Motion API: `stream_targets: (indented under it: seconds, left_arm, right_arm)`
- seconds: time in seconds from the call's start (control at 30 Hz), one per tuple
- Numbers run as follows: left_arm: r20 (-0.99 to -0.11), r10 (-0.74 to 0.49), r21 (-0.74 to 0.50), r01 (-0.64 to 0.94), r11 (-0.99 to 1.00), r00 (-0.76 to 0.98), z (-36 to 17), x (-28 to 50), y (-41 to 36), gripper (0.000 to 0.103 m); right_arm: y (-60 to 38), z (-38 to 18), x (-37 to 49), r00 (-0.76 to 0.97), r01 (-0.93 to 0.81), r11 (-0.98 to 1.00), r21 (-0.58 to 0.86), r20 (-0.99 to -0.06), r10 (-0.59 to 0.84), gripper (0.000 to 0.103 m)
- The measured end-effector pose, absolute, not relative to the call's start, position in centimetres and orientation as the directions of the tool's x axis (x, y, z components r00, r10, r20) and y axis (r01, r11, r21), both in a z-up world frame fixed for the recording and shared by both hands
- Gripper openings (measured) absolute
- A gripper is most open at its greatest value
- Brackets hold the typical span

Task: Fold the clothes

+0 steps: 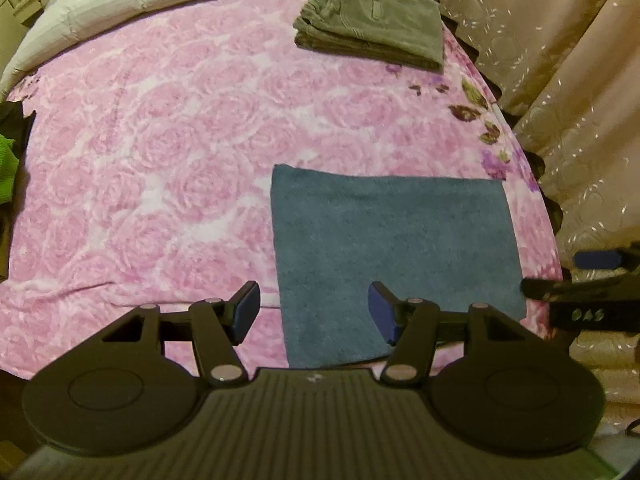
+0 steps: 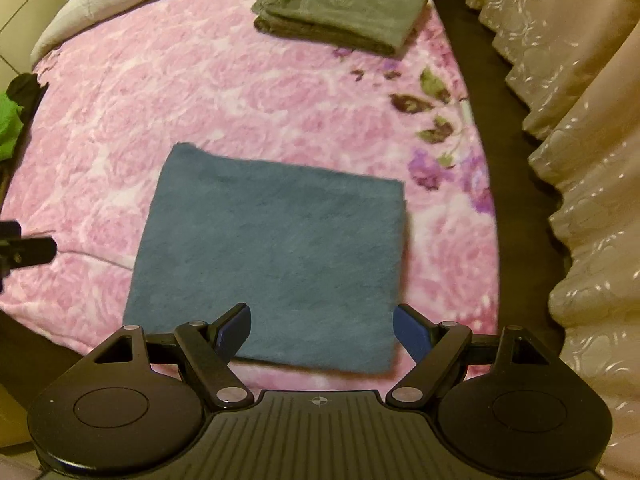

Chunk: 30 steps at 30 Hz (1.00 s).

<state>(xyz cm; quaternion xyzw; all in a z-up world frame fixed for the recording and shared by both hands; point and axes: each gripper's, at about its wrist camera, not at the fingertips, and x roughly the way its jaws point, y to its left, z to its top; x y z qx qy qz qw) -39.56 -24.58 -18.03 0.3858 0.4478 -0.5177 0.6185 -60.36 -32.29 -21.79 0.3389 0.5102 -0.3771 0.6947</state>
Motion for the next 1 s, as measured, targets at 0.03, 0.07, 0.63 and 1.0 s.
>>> stream_targets:
  seconds: [0.03, 0.07, 0.63, 1.0]
  left_arm:
    - [-0.953, -0.296, 0.011, 0.987, 0.163, 0.06, -18.0, -39.6, -24.6, 0.056]
    - [-0.953, -0.298, 0.009, 0.987, 0.159, 0.057, -18.0, -39.7, -24.7, 0.056]
    - [-0.964, -0.263, -0.007, 0.983, 0.186, 0.043, -19.8, -39.8, -24.8, 0.057]
    - [-0.953, -0.284, -0.205, 0.92, 0.334, -0.109, -26.7, -32.9, -23.6, 0.061]
  right_arm:
    - [-32.4, -21.5, -60.5, 0.192, 0.873, 0.482, 0.079, -0.963, -0.188, 0.081]
    - [-32.6, -21.3, -60.6, 0.19, 0.874, 0.48, 0.075, -0.962, -0.197, 0.081]
    - [-32.6, -21.0, -60.8, 0.166, 0.857, 0.514, 0.021, -0.957, -0.237, 0.081]
    - [-34.7, -27.0, -66.5, 0.354, 0.889, 0.365, 0.278, -0.921, -0.16, 0.081]
